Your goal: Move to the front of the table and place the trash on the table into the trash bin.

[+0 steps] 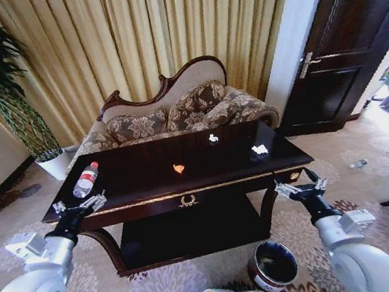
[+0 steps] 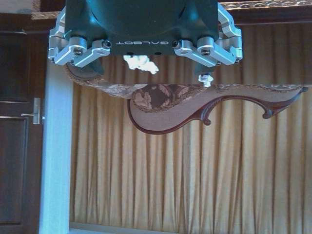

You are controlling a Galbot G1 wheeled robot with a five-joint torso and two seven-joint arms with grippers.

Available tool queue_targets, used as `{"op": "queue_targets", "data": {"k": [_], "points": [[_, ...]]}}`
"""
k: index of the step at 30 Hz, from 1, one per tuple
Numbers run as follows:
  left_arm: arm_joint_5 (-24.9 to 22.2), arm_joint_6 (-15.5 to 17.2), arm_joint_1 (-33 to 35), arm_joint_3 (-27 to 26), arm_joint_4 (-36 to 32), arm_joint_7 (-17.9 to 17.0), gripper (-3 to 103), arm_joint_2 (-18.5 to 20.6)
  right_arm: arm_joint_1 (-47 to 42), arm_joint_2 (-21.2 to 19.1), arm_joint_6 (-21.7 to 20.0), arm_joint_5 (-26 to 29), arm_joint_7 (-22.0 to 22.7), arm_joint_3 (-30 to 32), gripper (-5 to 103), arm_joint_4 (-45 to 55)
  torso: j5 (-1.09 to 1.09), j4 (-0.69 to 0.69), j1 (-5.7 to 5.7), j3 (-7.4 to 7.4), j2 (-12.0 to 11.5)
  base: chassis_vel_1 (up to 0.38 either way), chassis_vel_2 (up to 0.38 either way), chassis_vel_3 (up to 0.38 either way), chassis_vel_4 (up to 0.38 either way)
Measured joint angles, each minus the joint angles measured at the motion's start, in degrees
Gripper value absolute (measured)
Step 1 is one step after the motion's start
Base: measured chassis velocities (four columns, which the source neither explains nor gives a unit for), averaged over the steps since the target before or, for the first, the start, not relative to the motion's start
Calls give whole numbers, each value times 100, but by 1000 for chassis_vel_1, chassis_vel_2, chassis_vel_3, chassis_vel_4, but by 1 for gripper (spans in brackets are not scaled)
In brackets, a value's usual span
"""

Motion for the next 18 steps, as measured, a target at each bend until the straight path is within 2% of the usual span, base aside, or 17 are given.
{"op": "queue_targets", "data": {"k": [4,7,11,14,17,18], "points": [[13,-31,4,3,-1,33,100,2,9,-12,-1,1,2,11,100,0,0,1,0,0,0,40,48,36,55],[39,-176,-5,32,30,8,100,5,12,-12,-1,2,8,11,100,-2,0,3,-1,0,0,50,39,51,43],[58,-276,-2,41,47,-4,100,9,49,-56,-11,5,101,-22,100,2,0,-3,0,0,0,0,0,0,0],[57,-258,15,22,32,-11,100,10,116,-180,-128,38,258,-69,100,51,0,-2,0,0,0,0,0,0,0],[18,-228,16,-27,-19,-85,100,67,428,-630,-587,332,680,-101,100,192,0,1,0,0,0,0,0,0,0],[18,-228,16,-27,-19,-85,100,67,428,-630,-587,332,680,-101,100,192,0,1,0,0,0,0,0,0,0]]}}
